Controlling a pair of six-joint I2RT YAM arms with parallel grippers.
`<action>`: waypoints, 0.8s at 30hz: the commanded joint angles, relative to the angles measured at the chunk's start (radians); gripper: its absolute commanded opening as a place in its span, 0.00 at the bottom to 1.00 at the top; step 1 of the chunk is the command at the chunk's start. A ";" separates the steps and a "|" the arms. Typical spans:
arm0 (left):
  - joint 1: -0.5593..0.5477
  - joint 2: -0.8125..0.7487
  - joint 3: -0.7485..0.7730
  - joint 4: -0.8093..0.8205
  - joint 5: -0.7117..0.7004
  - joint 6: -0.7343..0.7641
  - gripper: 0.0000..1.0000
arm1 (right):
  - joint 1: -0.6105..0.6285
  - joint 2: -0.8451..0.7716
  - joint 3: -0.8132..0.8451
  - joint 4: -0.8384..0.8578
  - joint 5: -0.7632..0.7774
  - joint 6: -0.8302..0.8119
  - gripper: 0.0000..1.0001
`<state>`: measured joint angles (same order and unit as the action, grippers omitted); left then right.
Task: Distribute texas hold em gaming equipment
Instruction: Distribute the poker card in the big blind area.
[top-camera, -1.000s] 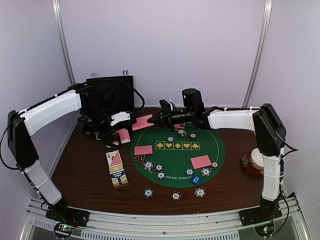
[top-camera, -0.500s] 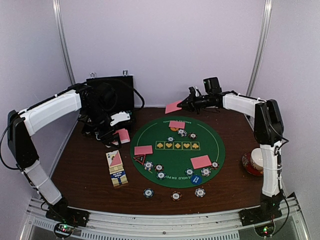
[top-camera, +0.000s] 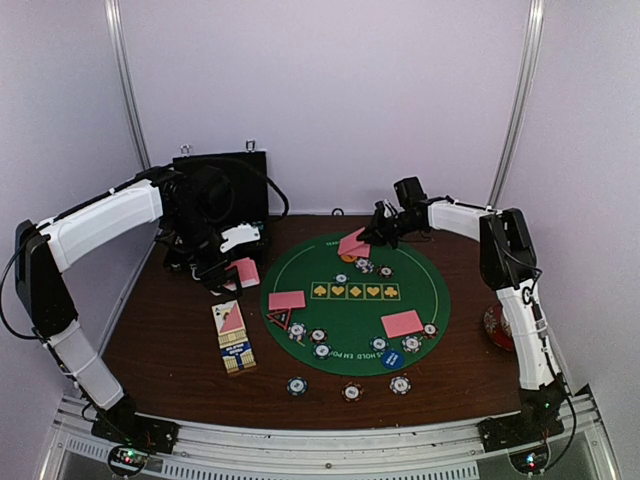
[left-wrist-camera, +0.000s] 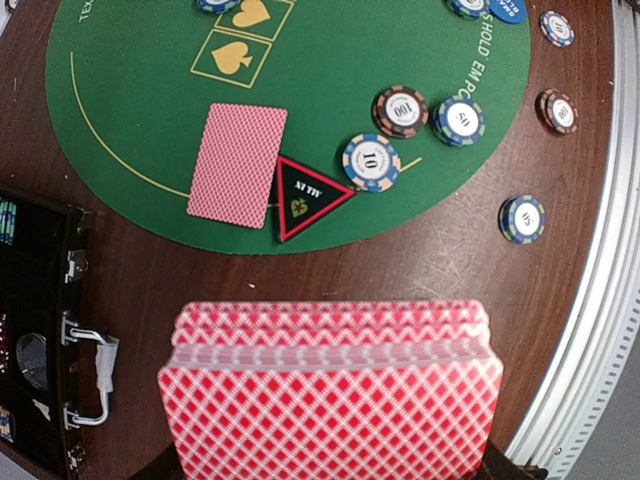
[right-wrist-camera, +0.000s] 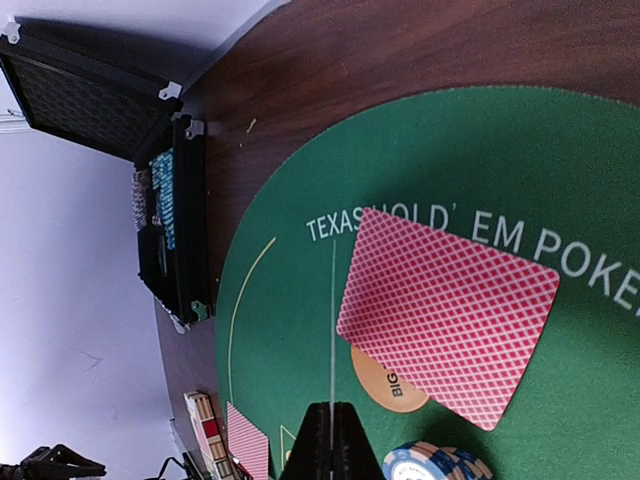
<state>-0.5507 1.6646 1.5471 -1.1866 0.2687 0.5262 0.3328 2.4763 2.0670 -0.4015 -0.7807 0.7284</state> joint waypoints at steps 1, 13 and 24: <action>0.001 -0.026 0.027 -0.003 0.012 0.014 0.15 | -0.016 0.017 0.067 -0.035 0.059 -0.043 0.03; 0.002 -0.037 0.027 -0.007 0.016 0.012 0.15 | -0.018 -0.031 0.145 -0.234 0.188 -0.181 0.48; 0.001 -0.044 0.023 -0.007 0.010 0.011 0.15 | 0.050 -0.354 -0.113 -0.172 0.211 -0.209 0.75</action>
<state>-0.5507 1.6596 1.5471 -1.1912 0.2687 0.5262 0.3363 2.2929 2.0518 -0.6292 -0.5617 0.5243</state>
